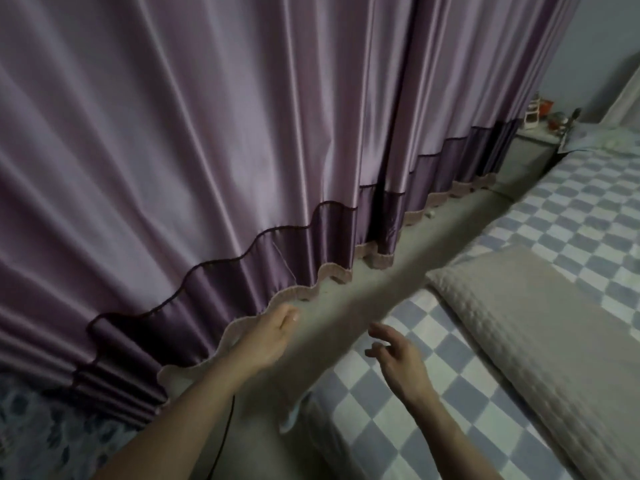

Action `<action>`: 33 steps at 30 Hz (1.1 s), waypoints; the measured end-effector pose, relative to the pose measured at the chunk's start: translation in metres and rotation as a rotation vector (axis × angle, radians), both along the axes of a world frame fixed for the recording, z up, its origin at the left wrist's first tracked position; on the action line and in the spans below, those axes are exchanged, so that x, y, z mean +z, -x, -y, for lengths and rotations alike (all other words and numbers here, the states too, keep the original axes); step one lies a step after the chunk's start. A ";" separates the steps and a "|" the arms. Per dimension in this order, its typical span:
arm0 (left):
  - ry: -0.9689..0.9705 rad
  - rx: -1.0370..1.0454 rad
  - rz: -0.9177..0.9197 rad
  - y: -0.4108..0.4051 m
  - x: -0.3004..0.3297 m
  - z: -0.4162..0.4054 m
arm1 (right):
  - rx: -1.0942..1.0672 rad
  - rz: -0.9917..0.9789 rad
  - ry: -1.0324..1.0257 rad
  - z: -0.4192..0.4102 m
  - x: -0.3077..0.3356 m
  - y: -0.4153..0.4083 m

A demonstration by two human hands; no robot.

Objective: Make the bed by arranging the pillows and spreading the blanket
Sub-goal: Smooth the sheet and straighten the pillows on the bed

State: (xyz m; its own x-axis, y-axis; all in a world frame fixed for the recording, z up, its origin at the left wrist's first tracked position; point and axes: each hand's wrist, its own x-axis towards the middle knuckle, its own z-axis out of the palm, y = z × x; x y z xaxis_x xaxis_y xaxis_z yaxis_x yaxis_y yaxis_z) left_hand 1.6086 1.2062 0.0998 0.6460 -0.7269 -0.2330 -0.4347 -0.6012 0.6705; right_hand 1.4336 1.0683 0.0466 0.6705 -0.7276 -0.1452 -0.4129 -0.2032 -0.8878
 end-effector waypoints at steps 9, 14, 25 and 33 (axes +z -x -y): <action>0.019 -0.024 0.042 -0.117 0.012 0.078 | -0.060 0.047 0.031 0.068 0.026 -0.114; 0.062 -0.187 0.007 -0.181 0.006 0.136 | -0.248 0.068 0.066 0.098 0.028 -0.156; 0.220 -0.563 -0.134 -0.299 0.043 0.260 | -0.708 0.082 0.110 0.148 0.045 -0.237; 0.232 -0.811 -0.181 -0.264 0.049 0.371 | -0.956 0.077 0.161 0.199 0.066 -0.209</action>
